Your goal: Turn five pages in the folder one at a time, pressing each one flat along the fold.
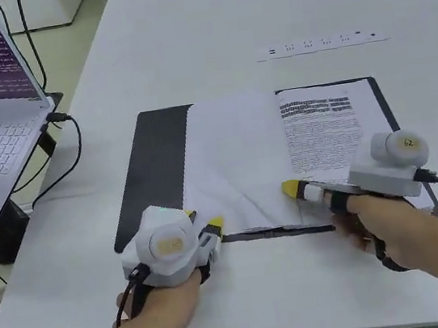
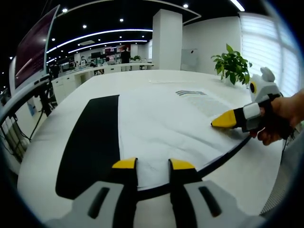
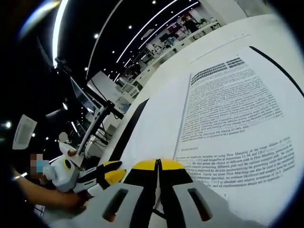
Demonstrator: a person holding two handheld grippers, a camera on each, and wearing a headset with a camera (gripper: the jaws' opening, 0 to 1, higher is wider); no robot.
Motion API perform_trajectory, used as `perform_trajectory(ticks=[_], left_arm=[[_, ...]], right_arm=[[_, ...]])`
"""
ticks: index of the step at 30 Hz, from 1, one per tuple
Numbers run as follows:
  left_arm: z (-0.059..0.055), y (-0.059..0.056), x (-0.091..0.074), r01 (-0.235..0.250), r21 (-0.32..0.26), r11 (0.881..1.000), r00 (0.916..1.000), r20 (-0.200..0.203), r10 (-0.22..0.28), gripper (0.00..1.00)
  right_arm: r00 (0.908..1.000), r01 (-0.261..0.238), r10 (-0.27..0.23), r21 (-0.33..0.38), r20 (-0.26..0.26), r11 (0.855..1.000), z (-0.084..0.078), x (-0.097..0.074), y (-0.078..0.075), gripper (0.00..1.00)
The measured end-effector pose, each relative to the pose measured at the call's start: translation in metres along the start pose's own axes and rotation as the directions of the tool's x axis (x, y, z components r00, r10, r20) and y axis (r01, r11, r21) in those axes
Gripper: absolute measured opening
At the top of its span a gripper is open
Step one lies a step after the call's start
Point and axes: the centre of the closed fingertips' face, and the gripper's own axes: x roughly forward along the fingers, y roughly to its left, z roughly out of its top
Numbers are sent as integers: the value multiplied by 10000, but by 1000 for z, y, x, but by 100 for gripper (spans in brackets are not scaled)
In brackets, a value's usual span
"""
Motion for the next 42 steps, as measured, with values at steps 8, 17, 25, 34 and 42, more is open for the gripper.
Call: perform_trajectory(ticks=[8,17,25,34,42], left_arm=[[0,0,0,63,42,10000,10000,1,-63,24],[0,0,0,109,70,9999,9999,-13,-109,24],[0,0,0,224,227,9995,9996,-203,-220,24],[3,4,0,218,-1087,9938,9916,-1246,-354,20],[37,-4,-25,639,-3048,9503,9912,-909,-958,26]], right_arm=[[9990,-126,153,634,-422,9979,-16,-17,-2,0],[9897,18,241,1810,-1408,9835,-45,-37,5,0],[9937,6,192,1767,-1103,9843,-44,-62,20,0],[9999,131,-112,1782,-115,9839,-17,-90,45,0],[9893,1203,-1270,907,716,9886,11,-118,48,0]])
